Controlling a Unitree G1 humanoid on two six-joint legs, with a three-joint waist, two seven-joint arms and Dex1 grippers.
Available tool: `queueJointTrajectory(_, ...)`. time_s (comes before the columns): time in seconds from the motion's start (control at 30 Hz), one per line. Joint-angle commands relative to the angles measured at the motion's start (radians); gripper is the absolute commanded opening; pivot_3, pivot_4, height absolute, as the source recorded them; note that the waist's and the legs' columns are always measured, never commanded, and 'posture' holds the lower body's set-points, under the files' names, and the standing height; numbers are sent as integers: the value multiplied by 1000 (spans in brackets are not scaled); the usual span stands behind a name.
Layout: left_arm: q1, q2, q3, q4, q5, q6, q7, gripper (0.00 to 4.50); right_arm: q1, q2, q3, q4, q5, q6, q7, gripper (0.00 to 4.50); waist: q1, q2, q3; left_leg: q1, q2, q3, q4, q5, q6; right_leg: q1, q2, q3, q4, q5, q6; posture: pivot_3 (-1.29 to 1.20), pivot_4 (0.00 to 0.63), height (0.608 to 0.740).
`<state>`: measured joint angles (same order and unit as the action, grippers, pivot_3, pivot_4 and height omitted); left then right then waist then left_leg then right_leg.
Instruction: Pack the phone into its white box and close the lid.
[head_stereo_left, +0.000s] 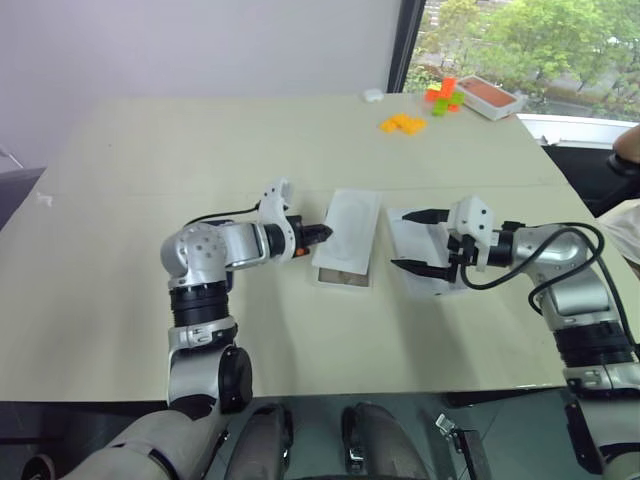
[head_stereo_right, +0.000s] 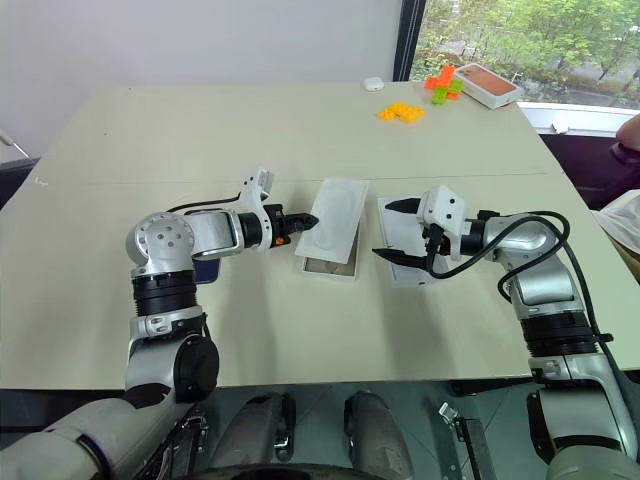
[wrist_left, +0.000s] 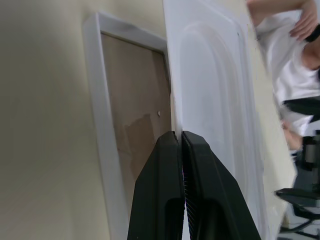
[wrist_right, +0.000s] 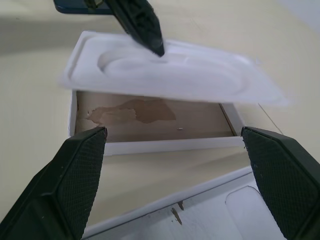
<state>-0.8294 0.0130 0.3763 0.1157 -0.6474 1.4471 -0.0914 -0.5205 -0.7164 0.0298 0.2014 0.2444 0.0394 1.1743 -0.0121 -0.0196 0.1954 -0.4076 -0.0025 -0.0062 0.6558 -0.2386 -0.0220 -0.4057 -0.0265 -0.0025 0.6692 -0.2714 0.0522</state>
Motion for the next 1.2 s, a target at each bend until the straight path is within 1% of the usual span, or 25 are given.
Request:
queueJointTrajectory(0.03,5,-12,-26,-38,9,-22,5,41,-8,-8,-26,-14,4,-21,-11,4500,1,0,0,0,0,0,0,0,0,0,0,0,0,0,0,0,150,740)
queueJointTrajectory(0.1,13,-13,-53,-51,13,-25,-3,41,-6,-7,-26,-15,1,-25,-15,4500,2,0,0,0,0,0,0,0,0,0,0,0,0,0,0,0,150,740)
queueJointTrajectory(0.2,12,-22,-53,-55,11,-21,1,942,-6,-7,-26,-17,1,-26,-18,4500,2,0,0,0,0,0,0,0,0,0,0,0,0,0,0,0,150,740)
queueJointTrajectory(0.3,7,-21,-54,-58,6,-7,-2,2227,-6,-6,-24,-17,2,-23,-18,4500,2,0,0,0,0,0,0,0,0,0,0,0,0,0,0,0,150,740)
queueJointTrajectory(0.33,-1,-20,-41,-57,1,-2,-1,2695,-7,-4,-23,-17,2,-24,-20,4500,1,0,0,0,0,0,0,0,0,0,0,0,0,0,0,0,150,740)
queueJointTrajectory(0.37,-9,-16,-33,-54,-4,1,-5,3282,-9,-3,-22,-15,1,-25,-21,4500,0,0,0,0,0,0,0,0,0,0,0,0,0,0,0,0,150,740)
queueJointTrajectory(0.4,-22,1,-30,-54,-10,4,-19,3673,-11,1,-21,-13,0,-25,-24,4500,0,0,0,0,0,0,0,0,0,0,0,0,0,0,0,0,150,740)
queueJointTrajectory(0.6,-86,76,-4,-51,-38,32,-72,3673,-35,22,-16,1,-2,-14,-50,4500,0,0,0,0,0,0,0,0,-1,0,0,0,0,0,0,0,150,740)
queueJointTrajectory(0.67,-85,119,-32,-67,-36,17,-105,3673,-54,35,-14,14,-6,0,-67,4500,-1,0,0,0,0,0,0,1,-1,0,0,0,0,0,0,0,150,740)
queueJointTrajectory(0.77,-23,228,-123,-161,4,-200,-250,3673,-102,86,32,-9,-61,55,-147,4500,-6,0,0,0,0,0,-1,1,-3,-1,0,1,0,0,0,0,150,740)
queueJointTrajectory(0.8,8,271,-172,-191,36,-291,-306,3673,-112,94,46,-13,-74,83,-155,4500,-6,0,0,0,0,0,-3,4,-8,-2,0,1,0,0,0,0,150,740)
queueJointTrajectory(0.87,66,345,-235,-216,72,-397,-394,3714,-133,110,61,-6,-96,124,-187,3983,-1,0,0,2,0,0,-7,7,-12,-2,0,1,0,0,-1,0,150,740)
queueJointTrajectory(0.93,134,398,-250,-239,106,-561,-487,3714,-157,137,79,-7,-120,162,-229,3159,0,0,0,1,0,0,-9,8,-13,-3,0,1,0,0,-1,0,150,740)
queueJointTrajectory(1.0,184,442,-233,-227,92,-603,-547,3714,-170,151,115,-17,-165,164,-253,2130,1,0,0,0,1,0,-9,8,-13,-4,0,1,-1,0,-1,0,150,740)
queueJointTrajectory(1.03,218,462,-224,-213,111,-683,-581,3714,-181,159,126,-16,-176,187,-262,1571,0,0,0,0,1,0,-9,8,-13,-4,0,1,-2,0,-1,0,150,740)
queueJointTrajectory(1.07,242,475,-220,-202,128,-747,-604,3714,-187,165,132,-15,-180,206,-268,1068,1,0,0,-1,0,0,-9,5,-9,-4,0,1,-3,0,-1,0,150,740)
queueJointTrajectory(1.13,282,518,-214,-178,166,-834,-635,3714,-201,169,160,-8,-201,234,-263,41,3,0,0,-1,0,0,-8,3,-4,-4,-1,1,-3,0,-1,0,150,740)
queueJointTrajectory(1.2,325,538,-188,-178,151,-903,-688,3714,-209,157,215,-1,-264,208,-261,41,1,0,0,-1,0,1,-8,2,-4,-4,-1,1,-4,0,-2,0,150,740)
